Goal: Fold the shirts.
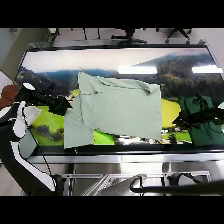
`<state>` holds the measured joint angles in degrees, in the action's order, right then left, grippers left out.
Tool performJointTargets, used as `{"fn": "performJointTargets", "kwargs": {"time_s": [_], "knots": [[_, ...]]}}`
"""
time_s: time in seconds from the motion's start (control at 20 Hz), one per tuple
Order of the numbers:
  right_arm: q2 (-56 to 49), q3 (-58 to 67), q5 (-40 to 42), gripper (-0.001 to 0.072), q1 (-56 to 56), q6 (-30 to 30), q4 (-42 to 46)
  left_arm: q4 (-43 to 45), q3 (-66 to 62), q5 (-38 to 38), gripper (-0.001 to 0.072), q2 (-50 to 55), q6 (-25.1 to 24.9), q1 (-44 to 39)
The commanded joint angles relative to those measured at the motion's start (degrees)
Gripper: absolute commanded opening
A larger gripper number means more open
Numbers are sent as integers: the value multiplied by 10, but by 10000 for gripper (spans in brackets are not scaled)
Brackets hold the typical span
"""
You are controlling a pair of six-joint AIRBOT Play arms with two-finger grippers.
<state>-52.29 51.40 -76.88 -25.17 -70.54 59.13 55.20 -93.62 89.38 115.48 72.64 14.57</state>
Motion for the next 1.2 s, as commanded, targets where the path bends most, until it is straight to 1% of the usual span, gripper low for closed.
{"fn": "performJointTargets", "kwargs": {"time_s": [0.0,0.05,0.1,0.2,0.35,0.55,0.8,0.85,0.9,0.95,1.0,1.05,1.15], "knots": [[1,-17,-1,296,0,0,5,2,1,47,521,12,-13,-4],[1,-21,0,296,0,1,5,3,0,55,337,12,-24,-4],[1,-28,4,296,0,2,5,3,0,56,207,12,-35,-4],[-2,-45,11,297,0,2,5,3,0,50,17,12,-46,-3],[-16,-77,30,306,0,7,1,3,0,44,19,12,-47,-4],[-58,-114,52,306,6,45,-64,2,0,45,19,12,-47,-4],[-122,-124,115,301,86,48,-95,0,0,43,19,2,-45,-4],[-129,-124,122,290,100,54,-109,0,0,40,19,-6,-45,-4],[-131,-122,122,236,108,69,-131,0,0,36,19,-17,-47,-4],[-129,-118,120,62,112,87,-160,-1,0,36,19,-28,-48,-4],[-122,-109,111,21,112,98,-190,-15,0,37,19,-41,-56,-4],[-112,-93,99,20,112,104,-205,-48,0,40,19,-59,-67,-4],[-72,-35,73,20,108,102,-209,-145,0,44,18,-110,-90,-3]]}}
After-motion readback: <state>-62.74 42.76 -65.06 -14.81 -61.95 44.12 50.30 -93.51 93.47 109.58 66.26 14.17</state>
